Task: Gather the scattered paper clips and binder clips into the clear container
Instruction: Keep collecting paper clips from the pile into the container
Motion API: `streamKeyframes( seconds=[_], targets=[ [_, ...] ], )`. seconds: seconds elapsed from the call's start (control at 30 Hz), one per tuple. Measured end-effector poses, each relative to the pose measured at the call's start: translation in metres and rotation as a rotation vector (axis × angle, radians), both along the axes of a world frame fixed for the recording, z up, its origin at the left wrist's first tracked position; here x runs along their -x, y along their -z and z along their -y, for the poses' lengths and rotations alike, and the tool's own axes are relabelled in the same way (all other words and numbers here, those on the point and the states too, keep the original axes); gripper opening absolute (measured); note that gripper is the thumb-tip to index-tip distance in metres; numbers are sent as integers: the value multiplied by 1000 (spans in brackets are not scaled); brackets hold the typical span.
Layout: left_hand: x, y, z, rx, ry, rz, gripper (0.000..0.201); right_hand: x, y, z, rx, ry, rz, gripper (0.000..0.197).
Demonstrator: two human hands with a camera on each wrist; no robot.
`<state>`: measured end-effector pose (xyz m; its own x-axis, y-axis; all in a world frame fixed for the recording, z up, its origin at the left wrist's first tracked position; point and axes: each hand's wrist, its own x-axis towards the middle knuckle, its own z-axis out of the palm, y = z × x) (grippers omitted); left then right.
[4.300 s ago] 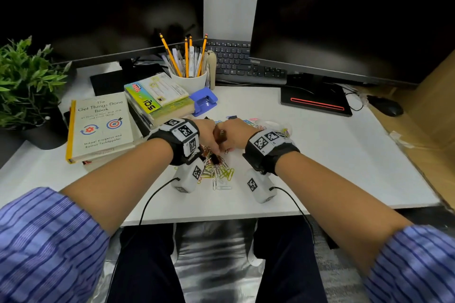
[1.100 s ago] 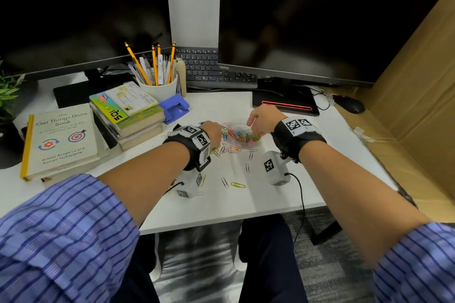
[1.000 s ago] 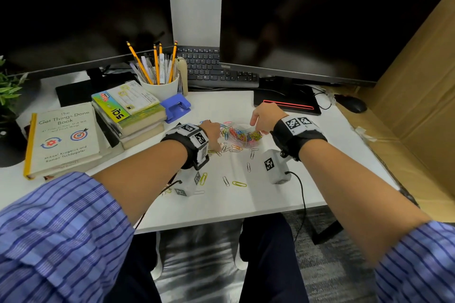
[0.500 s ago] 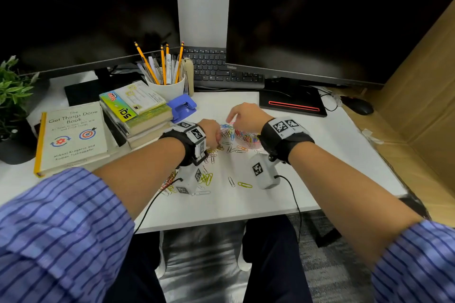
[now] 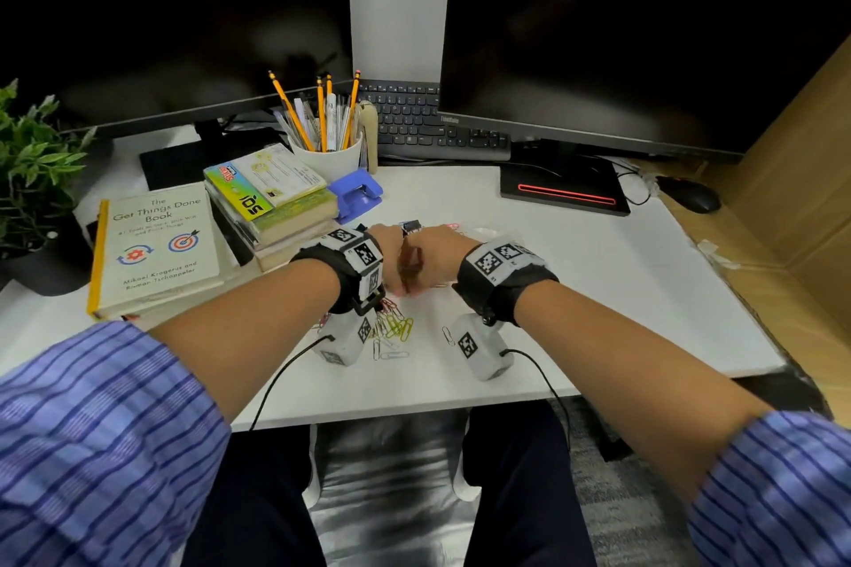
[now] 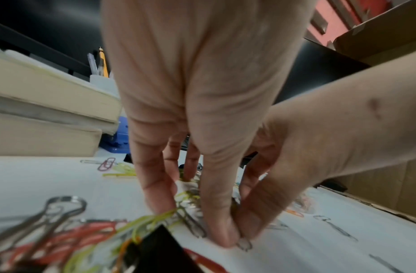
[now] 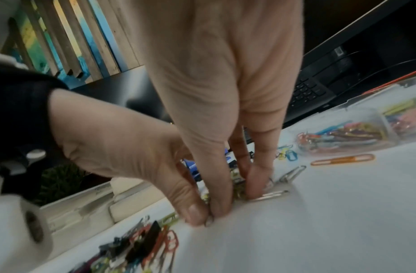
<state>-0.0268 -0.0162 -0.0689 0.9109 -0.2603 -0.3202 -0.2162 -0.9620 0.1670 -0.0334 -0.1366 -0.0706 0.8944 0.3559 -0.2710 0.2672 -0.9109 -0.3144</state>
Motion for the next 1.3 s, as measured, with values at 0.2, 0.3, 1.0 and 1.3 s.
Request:
streamKeyframes(
  seconds=[0.2,0.3,1.0,1.3],
  targets=[
    [-3,0,6,27,0,7,45,-7,6,-6,2,-24,68,22],
    [-1,-1,8,26,-10,18,22,-11,1,-1,17,-6,34,21],
    [-12,4,36,61,30,96,27,-40,-29,63,120,422,76,39],
    [-21,-18,69,553,-182,134,23,-37,-35,76,222,400,54,23]
  ],
)
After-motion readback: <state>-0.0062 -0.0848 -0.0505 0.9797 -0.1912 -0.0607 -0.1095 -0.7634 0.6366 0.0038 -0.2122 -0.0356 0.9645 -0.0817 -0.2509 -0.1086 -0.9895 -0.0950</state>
